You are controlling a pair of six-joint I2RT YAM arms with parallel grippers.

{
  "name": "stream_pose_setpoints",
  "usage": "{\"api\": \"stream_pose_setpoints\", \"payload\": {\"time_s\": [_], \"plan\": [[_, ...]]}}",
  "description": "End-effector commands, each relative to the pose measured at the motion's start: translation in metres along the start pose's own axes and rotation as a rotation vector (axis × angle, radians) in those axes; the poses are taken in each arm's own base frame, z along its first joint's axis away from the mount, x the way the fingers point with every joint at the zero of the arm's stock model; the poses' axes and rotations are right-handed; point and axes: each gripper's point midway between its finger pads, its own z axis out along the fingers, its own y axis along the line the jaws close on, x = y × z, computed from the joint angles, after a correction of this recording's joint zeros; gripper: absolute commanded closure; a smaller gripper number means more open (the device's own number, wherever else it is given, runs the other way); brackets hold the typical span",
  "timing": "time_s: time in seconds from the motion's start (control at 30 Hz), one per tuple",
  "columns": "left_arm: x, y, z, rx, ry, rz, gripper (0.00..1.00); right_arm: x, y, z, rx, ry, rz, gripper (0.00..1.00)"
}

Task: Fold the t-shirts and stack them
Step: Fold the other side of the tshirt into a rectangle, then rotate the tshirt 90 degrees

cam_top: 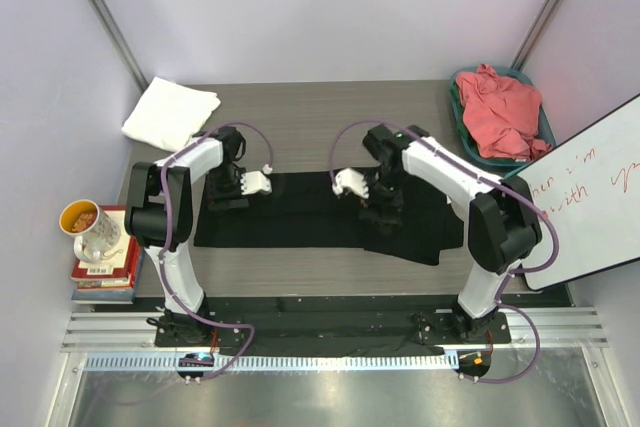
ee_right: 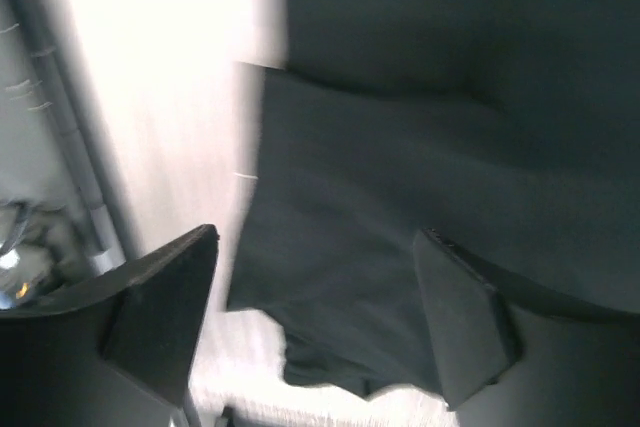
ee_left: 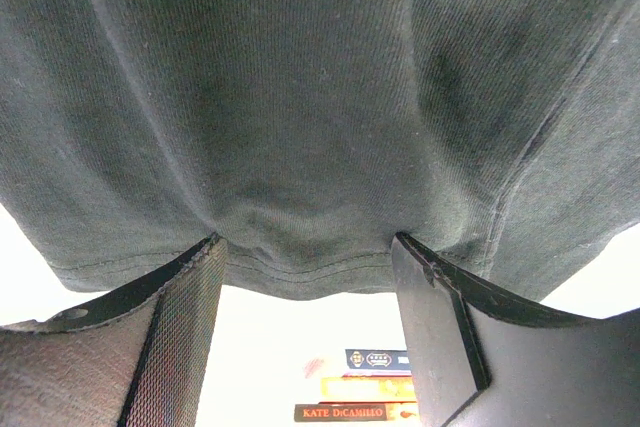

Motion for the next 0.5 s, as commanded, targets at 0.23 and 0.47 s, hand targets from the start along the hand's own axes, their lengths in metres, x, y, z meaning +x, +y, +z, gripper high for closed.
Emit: {"api": "stream_pose_setpoints", "payload": {"time_s": [0.23, 0.47], "plan": [[-0.003, 0.036, -0.032, -0.127, 0.006, 0.009, 0.32, 0.096, -0.160, -0.056, 0.468, -0.028, 0.395, 0.99], [-0.005, 0.067, -0.059, -0.208, 0.011, 0.009, 0.32, 0.116, -0.157, -0.035, 0.409, 0.021, 0.371, 0.99]]}}
